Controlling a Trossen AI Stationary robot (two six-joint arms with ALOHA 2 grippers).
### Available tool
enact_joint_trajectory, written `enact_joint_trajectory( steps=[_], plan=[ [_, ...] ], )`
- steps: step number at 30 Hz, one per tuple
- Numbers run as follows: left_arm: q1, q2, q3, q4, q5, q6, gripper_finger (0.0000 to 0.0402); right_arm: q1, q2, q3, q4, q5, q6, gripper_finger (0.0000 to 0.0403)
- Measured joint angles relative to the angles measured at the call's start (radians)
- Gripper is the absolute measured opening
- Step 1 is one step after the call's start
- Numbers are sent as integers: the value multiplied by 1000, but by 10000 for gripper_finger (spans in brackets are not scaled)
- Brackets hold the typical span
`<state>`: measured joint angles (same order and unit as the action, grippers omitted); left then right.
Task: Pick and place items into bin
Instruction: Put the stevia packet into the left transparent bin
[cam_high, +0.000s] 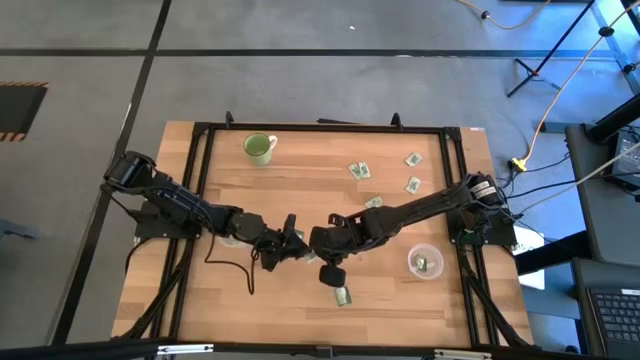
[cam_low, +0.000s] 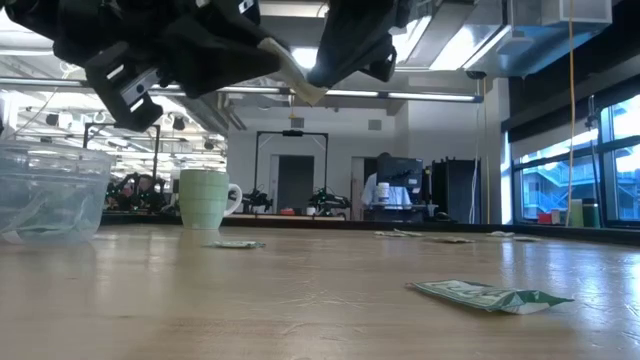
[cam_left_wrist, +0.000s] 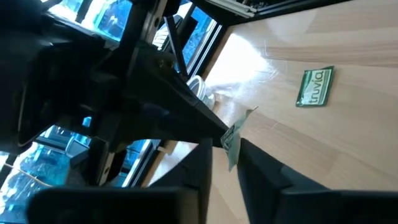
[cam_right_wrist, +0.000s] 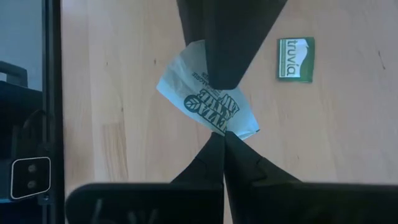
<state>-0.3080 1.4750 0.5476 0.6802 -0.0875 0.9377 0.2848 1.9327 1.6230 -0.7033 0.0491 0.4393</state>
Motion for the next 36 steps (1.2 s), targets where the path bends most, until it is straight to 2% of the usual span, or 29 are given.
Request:
enact_joint_trajectory(
  steps=[5, 11, 14, 19, 23, 25, 29, 32, 36],
  plan=[
    [0, 0, 0, -3, 1, 0, 8, 0, -1, 0, 0, 0, -3, 0],
    [0, 0, 0, -10, 2, -4, 2, 3, -1, 0, -1, 0, -3, 5],
    [0, -3, 1, -15, 1, -56, 2, 11, -1, 0, -2, 2, -15, 16],
    [0, -38, 1, -84, -8, -133, 2, 19, -1, 0, -9, 0, -28, 42],
    [0, -88, 1, -133, -46, -199, 2, 19, -1, 0, -51, 0, -24, 81],
    [0, -119, 1, -177, -70, -247, 2, 19, -1, 0, -92, 11, -21, 105],
    [0, -200, 1, -303, -114, -384, 2, 30, -10, 0, -258, 138, 44, 140],
    [0, -275, 1, -435, -159, -515, 2, 51, -31, -1, -354, 210, 107, 151],
    [3, -382, 15, -689, -207, -675, 2, 81, -71, -24, -366, 281, 107, 154]
  ],
)
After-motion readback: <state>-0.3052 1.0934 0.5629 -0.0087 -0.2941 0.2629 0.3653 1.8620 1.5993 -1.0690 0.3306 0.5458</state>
